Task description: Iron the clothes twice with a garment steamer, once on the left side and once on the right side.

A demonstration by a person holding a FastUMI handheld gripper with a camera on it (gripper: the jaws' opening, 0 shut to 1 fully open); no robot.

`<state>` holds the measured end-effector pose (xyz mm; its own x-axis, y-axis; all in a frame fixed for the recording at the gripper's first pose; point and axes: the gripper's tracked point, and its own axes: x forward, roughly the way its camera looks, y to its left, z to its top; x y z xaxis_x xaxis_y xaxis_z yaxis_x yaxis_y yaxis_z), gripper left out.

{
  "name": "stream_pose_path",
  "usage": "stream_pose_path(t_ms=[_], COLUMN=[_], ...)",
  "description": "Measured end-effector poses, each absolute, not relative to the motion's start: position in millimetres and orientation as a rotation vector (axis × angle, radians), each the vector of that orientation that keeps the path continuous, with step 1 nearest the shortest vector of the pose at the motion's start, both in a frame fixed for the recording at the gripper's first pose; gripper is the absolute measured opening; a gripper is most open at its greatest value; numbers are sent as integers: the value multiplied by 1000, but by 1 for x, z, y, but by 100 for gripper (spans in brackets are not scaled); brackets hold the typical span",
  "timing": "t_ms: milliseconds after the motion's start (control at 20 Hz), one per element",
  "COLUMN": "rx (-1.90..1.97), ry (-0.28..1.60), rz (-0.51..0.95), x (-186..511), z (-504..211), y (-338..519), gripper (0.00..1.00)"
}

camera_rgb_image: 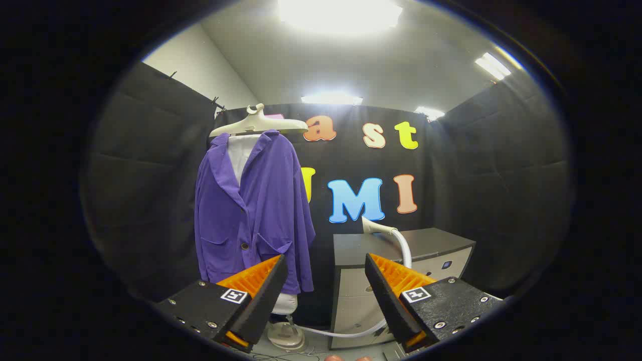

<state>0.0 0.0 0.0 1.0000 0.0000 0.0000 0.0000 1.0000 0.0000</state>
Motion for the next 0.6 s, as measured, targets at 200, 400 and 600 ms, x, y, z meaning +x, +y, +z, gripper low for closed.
stream_pose_path(t_ms=[200, 400, 600], rx=[1, -6, -5], ry=[-3, -10, -10], rz=[-4, -5, -8], x=[-2, -6, -9], z=[2, 3, 5], y=[-3, -5, -5], gripper=[95, 95, 95])
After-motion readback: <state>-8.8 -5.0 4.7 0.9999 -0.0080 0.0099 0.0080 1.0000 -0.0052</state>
